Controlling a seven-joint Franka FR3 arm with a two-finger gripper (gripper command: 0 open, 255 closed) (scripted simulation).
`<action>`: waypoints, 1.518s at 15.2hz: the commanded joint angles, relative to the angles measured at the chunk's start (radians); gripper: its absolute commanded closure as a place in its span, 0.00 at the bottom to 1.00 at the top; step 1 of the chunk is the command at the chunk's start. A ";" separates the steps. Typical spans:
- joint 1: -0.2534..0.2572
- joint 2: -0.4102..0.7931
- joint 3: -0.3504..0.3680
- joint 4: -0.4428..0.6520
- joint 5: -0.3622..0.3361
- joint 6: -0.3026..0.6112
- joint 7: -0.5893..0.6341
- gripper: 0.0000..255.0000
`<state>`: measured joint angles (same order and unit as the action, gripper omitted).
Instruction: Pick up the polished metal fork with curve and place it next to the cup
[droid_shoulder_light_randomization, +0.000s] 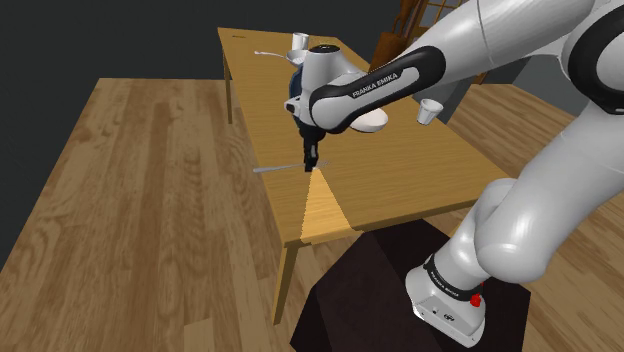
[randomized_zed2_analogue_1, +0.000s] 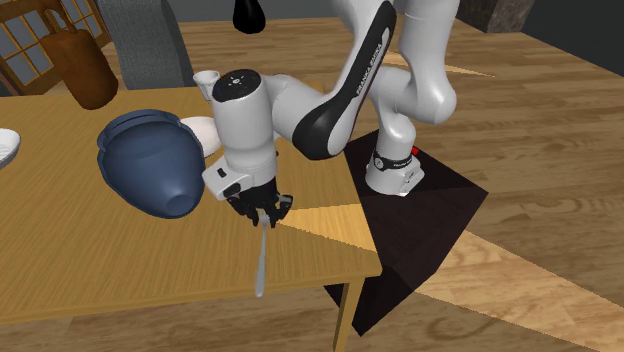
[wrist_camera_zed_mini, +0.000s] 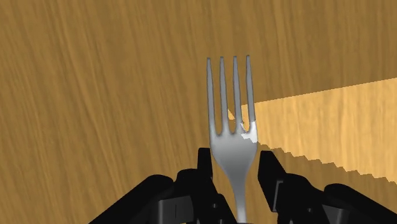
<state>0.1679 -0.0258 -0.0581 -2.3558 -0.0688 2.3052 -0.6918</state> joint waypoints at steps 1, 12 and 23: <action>0.000 -0.014 0.000 0.010 0.000 -0.026 -0.001 1.00; 0.001 -0.095 0.002 0.081 0.002 -0.177 -0.007 1.00; 0.002 -0.148 0.004 0.178 0.005 -0.327 -0.013 1.00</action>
<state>0.1697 -0.1724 -0.0549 -2.1906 -0.0647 1.9930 -0.7046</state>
